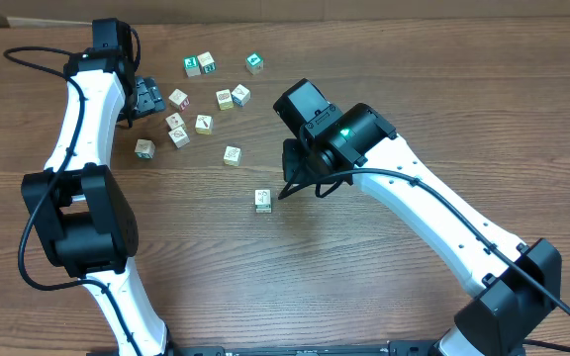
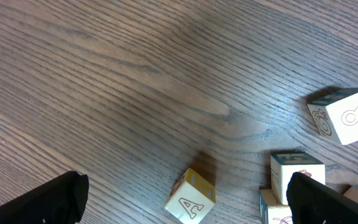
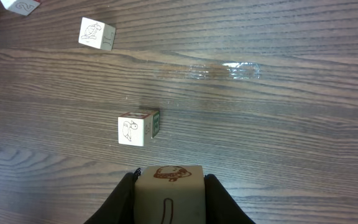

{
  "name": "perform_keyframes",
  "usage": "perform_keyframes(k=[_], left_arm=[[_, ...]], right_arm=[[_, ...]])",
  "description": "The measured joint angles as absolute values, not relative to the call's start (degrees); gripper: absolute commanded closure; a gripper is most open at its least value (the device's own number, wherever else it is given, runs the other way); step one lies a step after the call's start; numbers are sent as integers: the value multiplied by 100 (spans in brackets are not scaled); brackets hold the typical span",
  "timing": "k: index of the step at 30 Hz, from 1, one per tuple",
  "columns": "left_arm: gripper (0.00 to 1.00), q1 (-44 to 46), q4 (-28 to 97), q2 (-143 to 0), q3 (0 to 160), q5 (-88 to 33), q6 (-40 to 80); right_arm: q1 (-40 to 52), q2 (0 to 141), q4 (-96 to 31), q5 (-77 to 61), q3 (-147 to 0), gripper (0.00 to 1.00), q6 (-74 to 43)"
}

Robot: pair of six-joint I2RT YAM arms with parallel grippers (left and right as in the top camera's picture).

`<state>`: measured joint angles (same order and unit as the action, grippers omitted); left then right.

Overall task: Form a tower
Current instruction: 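Position the held 1 block above the red-3 block, then lower the 1 block onto the red-3 block with the right gripper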

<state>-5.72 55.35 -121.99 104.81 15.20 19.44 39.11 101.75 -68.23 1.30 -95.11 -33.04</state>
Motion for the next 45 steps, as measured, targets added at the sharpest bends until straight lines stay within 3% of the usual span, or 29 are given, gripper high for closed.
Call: perform_keyframes(k=[31, 45], left_arm=[[0, -572, 5535, -12199, 10481, 1520, 1946], [1, -572, 5535, -12199, 10481, 1520, 1946]], right_arm=[[3911, 10175, -6632, -237, -9511, 96, -3301], [4025, 10175, -5566, -298, -8812, 96, -3301]])
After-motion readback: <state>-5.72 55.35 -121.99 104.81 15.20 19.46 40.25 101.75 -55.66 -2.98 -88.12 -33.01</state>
